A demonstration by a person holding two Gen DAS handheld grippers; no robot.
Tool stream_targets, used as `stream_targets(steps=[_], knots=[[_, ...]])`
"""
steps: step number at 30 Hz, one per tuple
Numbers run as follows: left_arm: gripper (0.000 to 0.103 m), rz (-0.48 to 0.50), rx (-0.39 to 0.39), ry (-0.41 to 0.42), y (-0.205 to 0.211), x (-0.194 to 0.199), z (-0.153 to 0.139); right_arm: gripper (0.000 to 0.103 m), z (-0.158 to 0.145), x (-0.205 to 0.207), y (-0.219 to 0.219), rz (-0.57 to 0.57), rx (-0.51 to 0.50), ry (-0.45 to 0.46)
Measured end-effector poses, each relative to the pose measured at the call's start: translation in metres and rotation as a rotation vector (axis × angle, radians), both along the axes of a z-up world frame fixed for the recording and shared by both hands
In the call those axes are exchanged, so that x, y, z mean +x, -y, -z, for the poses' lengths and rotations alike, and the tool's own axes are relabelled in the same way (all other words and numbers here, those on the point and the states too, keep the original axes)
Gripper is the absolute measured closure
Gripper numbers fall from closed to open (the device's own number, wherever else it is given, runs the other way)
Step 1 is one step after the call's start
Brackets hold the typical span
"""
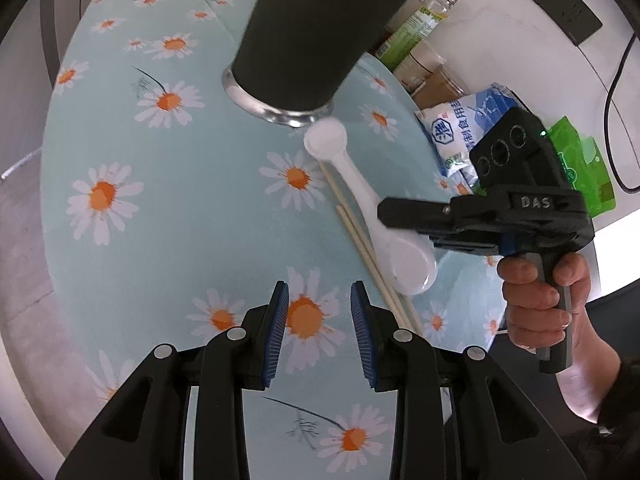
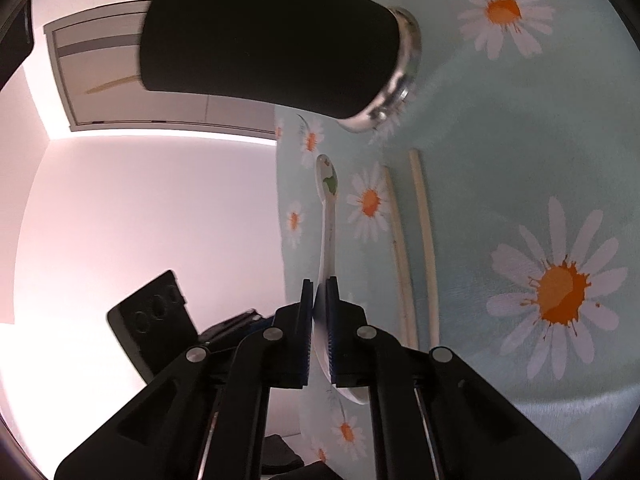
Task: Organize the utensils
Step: 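Grasp a white spoon with the right tool and lift it, then grasp a wooden chopstick with the left tool and lift it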
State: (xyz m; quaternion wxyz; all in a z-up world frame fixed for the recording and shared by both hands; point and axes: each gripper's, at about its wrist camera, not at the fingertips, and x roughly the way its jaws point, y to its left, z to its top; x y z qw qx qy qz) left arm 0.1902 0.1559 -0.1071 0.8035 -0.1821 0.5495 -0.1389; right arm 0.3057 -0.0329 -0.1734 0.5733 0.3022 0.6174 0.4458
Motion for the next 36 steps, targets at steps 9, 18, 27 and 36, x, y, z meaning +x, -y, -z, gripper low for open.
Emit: stream_targets(steps=[9, 18, 27, 36], knots=[[0.072, 0.021, -0.05, -0.054, 0.032, 0.007, 0.003, 0.096, -0.036, 0.016, 0.03, 0.025, 0.063, 0.04], [0.072, 0.014, -0.046, -0.05, 0.065, 0.032, 0.003, 0.097, -0.057, 0.042, 0.08, 0.056, 0.119, 0.073], [0.075, -0.039, 0.054, -0.105, 0.087, 0.054, 0.012, 0.097, -0.054, 0.05, 0.11, 0.041, 0.146, 0.069], [0.087, -0.094, 0.163, -0.182, 0.099, 0.072, 0.023, 0.097, -0.046, 0.048, 0.128, 0.008, 0.172, 0.055]])
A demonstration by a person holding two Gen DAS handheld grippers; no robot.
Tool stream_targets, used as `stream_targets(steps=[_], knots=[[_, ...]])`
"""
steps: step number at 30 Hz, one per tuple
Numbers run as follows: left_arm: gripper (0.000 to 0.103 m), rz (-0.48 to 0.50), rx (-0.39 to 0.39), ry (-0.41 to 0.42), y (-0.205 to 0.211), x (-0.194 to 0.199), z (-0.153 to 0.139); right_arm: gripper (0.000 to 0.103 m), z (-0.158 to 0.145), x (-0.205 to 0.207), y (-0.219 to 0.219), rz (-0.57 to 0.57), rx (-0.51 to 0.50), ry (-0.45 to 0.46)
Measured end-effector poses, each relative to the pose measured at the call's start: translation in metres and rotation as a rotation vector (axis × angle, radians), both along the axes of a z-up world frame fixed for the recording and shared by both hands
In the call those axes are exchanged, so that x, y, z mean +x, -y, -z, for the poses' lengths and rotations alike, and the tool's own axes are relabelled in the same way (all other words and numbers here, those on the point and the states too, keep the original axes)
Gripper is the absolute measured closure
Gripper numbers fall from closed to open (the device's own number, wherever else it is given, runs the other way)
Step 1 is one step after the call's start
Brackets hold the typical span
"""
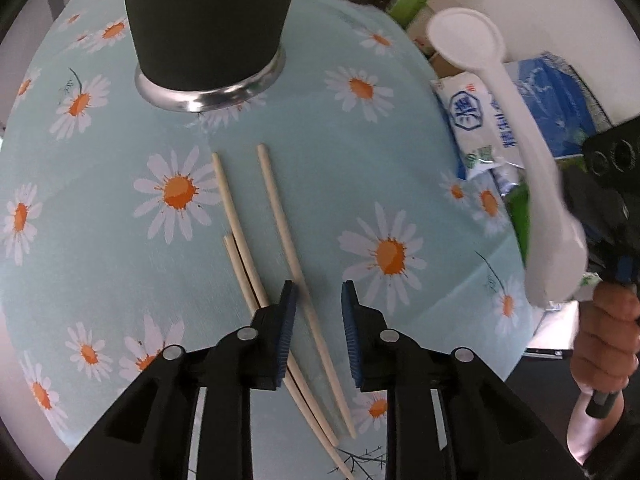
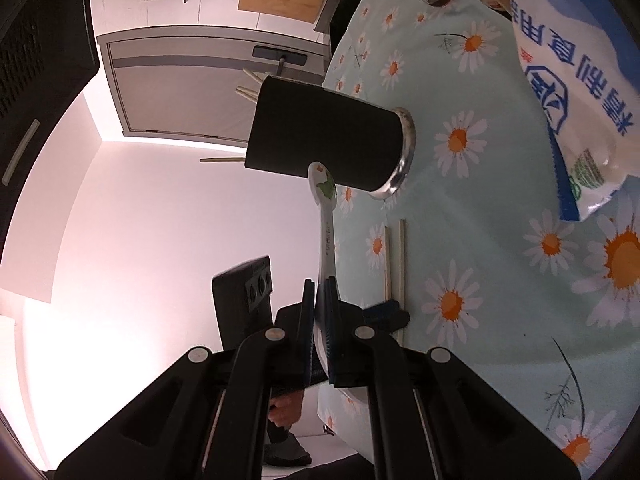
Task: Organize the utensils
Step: 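Grasp a wooden chopstick with the left tool and lift it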
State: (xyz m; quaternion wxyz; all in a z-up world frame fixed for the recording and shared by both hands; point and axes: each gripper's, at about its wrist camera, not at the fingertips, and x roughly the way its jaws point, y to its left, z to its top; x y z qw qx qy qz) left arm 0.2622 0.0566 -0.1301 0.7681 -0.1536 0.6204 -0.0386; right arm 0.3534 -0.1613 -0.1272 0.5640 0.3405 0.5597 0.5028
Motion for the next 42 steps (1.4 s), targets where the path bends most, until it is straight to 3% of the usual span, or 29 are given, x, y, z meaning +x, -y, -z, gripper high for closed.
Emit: stream_targets(steps=[5, 11, 17, 26, 35, 42], knots=[[0.098, -0.041, 0.052, -0.041, 0.002, 0.007, 0.004, 0.097, -0.001, -0.002, 0.009, -0.015, 0.01, -0.002], [0.099, -0.087, 0.11, -0.044, 0.015, 0.013, 0.005, 0.097, -0.003, -0.005, 0.01, -0.018, 0.02, -0.003], [0.1, -0.128, 0.061, -0.024, 0.01, 0.008, 0.007, 0.097, -0.009, -0.007, 0.01, -0.007, 0.018, 0.013], [0.1, -0.131, -0.045, 0.082, -0.007, -0.015, -0.011, 0.097, -0.024, -0.012, -0.005, 0.008, -0.014, 0.067], [0.1, -0.134, -0.161, 0.265, -0.032, -0.041, -0.063, 0.097, -0.051, -0.023, -0.028, 0.034, -0.034, 0.139], [0.1, -0.139, -0.204, 0.384, -0.06, -0.061, -0.095, 0.097, -0.081, -0.032, -0.057, 0.047, 0.0, 0.218]])
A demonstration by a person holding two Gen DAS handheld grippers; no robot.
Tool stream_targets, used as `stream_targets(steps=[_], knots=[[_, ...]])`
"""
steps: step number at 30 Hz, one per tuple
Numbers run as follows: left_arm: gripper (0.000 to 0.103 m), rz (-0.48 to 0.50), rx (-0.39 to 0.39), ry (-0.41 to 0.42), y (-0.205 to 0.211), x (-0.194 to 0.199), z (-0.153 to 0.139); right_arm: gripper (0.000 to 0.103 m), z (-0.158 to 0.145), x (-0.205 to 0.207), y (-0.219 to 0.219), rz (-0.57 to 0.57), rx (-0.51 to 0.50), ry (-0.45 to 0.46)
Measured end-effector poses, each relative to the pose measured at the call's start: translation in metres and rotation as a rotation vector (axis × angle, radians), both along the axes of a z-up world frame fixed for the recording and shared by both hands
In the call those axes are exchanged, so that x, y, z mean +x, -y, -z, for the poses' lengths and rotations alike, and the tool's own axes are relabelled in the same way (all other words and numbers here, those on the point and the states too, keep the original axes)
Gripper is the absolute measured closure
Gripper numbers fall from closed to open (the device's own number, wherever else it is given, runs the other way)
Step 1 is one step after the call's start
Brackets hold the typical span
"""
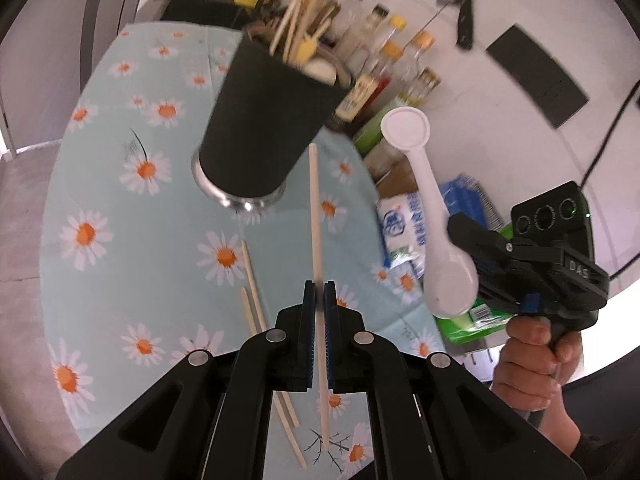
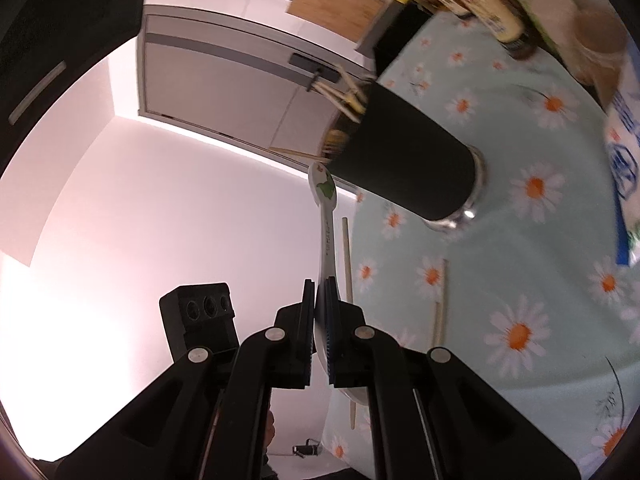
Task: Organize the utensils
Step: 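Grasp a wooden chopstick with the left tool and lift it, then carry spoon and chopstick into the black holder and open both tools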
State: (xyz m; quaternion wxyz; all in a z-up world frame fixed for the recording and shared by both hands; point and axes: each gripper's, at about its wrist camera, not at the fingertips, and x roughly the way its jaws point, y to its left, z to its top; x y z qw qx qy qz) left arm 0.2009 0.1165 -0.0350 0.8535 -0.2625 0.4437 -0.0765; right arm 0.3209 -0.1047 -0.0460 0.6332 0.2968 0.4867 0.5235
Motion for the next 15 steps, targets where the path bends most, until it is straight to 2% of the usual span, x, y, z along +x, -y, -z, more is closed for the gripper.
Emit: stream_targets(steps=[8, 15], knots=[[0.1, -0.043, -0.021, 0.14, -0.039, -0.011, -0.033, 0.097, -0.032, -0.004, -0.028, 0.021, 0.044, 0.109], [0.1, -0.071, -0.021, 0.259, -0.071, -0.003, -0.071, 0.097, -0.036, 0.008, -0.048, 0.037, 0.07, 0.125]])
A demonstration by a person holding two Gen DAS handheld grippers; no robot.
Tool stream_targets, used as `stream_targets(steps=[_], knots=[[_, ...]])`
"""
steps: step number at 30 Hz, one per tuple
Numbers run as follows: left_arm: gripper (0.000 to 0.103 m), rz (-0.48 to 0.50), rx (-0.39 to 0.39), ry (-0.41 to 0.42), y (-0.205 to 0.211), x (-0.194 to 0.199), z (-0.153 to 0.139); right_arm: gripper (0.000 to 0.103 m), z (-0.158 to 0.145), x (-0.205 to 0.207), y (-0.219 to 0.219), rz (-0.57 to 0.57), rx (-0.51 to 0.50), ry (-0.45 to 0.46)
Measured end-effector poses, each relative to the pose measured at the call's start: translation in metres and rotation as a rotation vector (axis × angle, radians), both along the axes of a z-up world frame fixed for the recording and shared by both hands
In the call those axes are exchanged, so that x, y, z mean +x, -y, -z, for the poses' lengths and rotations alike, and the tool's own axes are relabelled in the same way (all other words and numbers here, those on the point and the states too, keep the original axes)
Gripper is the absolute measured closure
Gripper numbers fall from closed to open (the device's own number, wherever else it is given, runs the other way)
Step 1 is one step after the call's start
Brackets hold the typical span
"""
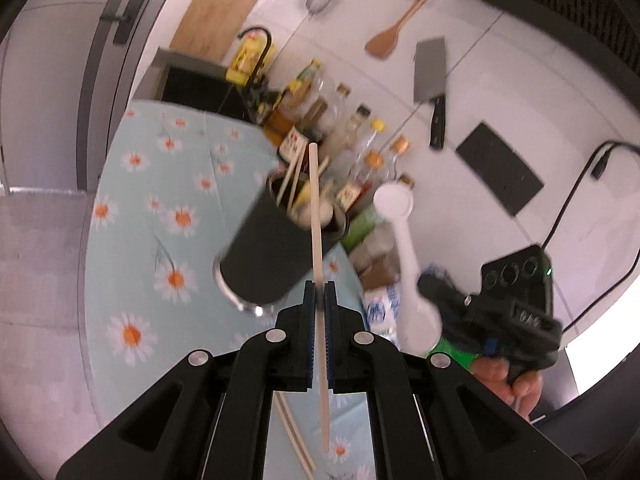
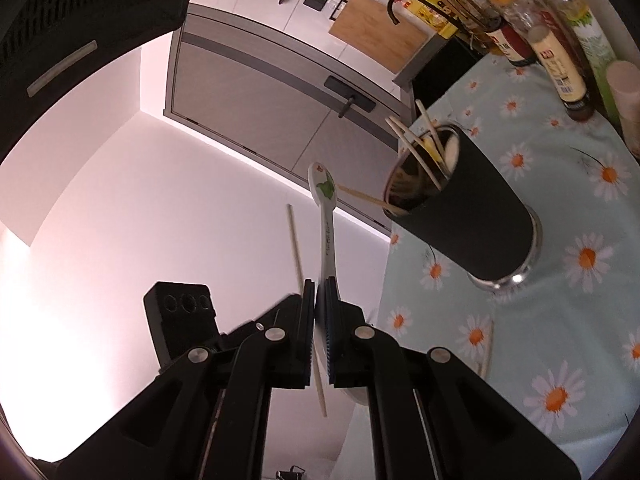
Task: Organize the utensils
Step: 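Carry spoon and chopstick into the black holder and open both tools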
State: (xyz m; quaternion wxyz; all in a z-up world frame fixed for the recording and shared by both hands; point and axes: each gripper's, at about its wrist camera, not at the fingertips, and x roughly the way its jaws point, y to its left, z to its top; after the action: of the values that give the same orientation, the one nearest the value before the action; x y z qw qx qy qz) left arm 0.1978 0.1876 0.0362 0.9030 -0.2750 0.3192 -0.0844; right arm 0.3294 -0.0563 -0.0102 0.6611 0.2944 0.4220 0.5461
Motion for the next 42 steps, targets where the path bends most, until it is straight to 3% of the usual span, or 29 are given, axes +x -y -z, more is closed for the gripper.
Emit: stream_targets(steps=[11, 16, 24, 32, 42], knots=[[0.1, 0.007, 0.045, 0.155, -0.019, 0.034, -0.054, 0.097, -0.031, 0.046, -0.014, 0.081, 0.097, 0.042], [0.1, -0.007, 0.065, 0.205, -0.029, 0.057, -0.063, 0.097, -0.045, 0.067, -0.02, 0.115, 0.144, 0.079], [0.1, -0.023, 0.025, 0.287, -0.048, 0.099, -0.067, 0.097, -0.041, 0.099, -0.041, 0.155, 0.186, 0.096], [0.1, -0.051, 0.056, 0.315, -0.052, 0.132, -0.056, 0.097, -0.017, 0.12, -0.054, 0.178, 0.191, 0.091], [0.1, -0.016, 0.065, 0.334, -0.038, 0.149, -0.009, 0.097, 0.025, 0.125, -0.062, 0.191, 0.16, 0.077]])
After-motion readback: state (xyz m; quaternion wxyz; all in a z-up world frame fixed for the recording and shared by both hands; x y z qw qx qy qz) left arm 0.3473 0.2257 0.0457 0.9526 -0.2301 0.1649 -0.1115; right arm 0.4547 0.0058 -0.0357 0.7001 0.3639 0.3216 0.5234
